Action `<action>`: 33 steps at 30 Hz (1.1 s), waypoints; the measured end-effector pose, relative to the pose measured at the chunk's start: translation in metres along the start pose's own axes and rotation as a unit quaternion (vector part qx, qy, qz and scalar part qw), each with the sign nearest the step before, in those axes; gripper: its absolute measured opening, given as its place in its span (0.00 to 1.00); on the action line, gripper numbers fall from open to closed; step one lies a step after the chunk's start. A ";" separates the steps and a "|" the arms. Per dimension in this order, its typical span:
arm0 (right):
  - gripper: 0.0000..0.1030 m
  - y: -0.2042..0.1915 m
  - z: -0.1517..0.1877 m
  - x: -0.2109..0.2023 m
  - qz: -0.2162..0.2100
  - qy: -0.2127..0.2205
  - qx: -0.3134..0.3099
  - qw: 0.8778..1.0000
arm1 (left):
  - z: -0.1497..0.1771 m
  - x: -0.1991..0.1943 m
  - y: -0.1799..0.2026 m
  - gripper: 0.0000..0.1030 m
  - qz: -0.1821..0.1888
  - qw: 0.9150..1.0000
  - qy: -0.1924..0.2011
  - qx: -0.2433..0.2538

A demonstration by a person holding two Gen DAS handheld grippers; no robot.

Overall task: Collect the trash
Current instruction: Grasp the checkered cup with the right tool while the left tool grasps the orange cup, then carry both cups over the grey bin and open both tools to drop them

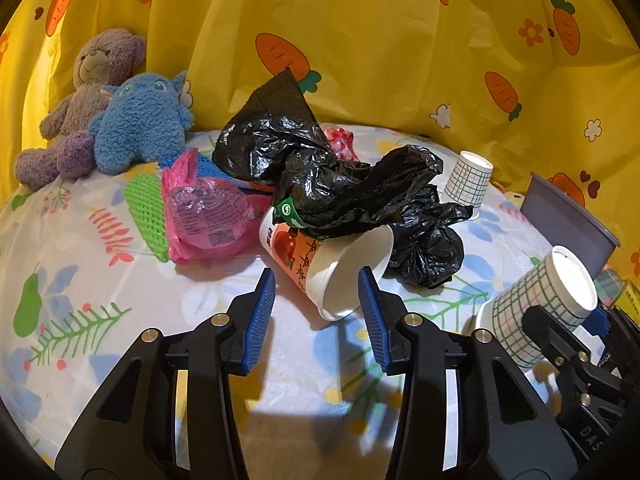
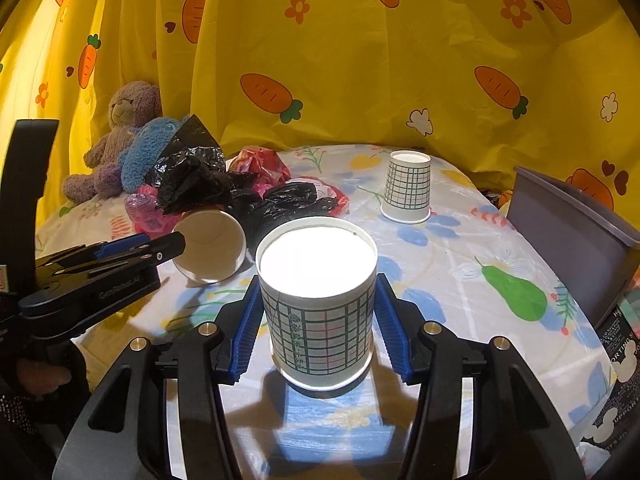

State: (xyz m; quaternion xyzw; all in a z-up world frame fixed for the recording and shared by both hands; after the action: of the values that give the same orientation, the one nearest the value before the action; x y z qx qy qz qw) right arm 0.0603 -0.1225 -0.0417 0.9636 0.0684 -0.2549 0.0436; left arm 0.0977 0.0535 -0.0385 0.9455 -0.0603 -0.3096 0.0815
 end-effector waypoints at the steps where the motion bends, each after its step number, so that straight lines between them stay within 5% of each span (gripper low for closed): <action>1: 0.52 0.002 0.000 -0.001 0.001 -0.001 0.000 1.000 | -0.001 0.005 -0.001 0.31 0.005 1.000 -0.011 -0.006; 12: 0.52 0.011 0.002 -0.017 0.002 0.008 0.010 1.000 | -0.003 0.006 -0.003 0.02 0.019 1.000 -0.020 -0.013; 23: 0.52 0.038 0.002 -0.033 0.016 0.022 0.035 0.999 | 0.015 -0.039 0.038 0.02 0.110 0.994 0.010 0.009; 33: 0.52 0.077 -0.014 -0.049 0.048 0.053 0.061 0.996 | -0.014 -0.052 0.085 0.02 0.156 0.986 0.044 0.037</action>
State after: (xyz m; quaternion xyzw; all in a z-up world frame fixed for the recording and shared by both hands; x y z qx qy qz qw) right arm 0.0370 -0.2022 -0.0016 0.9787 0.0084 -0.2050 -0.0064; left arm 0.0588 -0.0200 0.0189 0.9396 -0.2148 -0.2483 0.0964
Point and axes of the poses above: each gripper's, at about its wrist camera, not at the fingertips, and x roughly the way its jaws point, y to its right, z to its underside, the point moved 1 cm from there along x, roughly the way its jaws point, and after that the axes turned 9 degrees about z, right-handed, at the moved point
